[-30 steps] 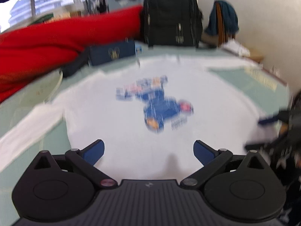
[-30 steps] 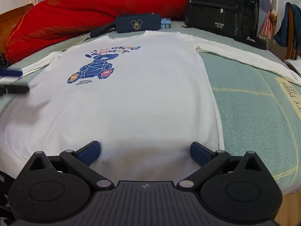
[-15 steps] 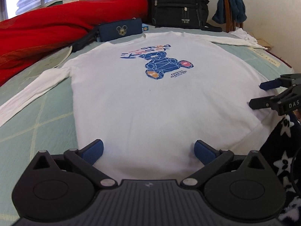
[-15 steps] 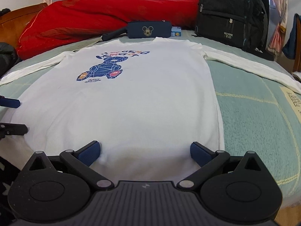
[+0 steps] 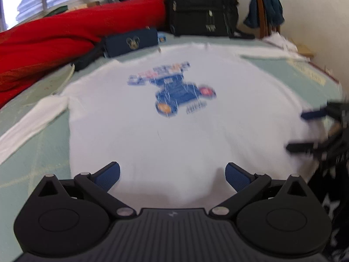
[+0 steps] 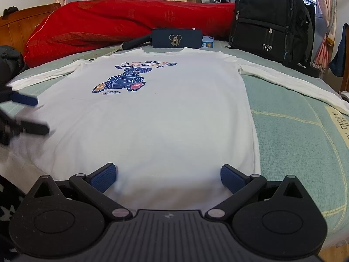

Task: Fold clothes

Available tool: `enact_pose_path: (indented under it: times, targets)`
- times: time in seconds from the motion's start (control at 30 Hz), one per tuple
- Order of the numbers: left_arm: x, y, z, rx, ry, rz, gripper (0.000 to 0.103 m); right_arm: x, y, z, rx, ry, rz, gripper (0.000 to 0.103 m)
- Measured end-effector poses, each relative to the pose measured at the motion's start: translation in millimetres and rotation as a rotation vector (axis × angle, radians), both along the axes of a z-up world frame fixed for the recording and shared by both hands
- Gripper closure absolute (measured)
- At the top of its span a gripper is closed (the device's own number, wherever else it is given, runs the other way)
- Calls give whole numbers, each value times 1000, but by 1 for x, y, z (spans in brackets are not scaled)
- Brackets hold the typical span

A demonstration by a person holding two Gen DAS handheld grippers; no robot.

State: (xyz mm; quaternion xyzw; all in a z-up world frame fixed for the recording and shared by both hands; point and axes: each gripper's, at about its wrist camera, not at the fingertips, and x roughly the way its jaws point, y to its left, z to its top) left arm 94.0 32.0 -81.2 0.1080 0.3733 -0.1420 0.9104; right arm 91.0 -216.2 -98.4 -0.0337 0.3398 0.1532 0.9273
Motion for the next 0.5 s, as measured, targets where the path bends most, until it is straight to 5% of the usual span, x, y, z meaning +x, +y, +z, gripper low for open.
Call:
enact_pose_path:
  times: [0.33,0.5]
  targets:
    - [-35,20,-6,-28,-2,79,1,2,3,16,-25,47,50,0]
    - [-32,20,-7,-37,1,100,1,13,34,34,-20,-25,187,0]
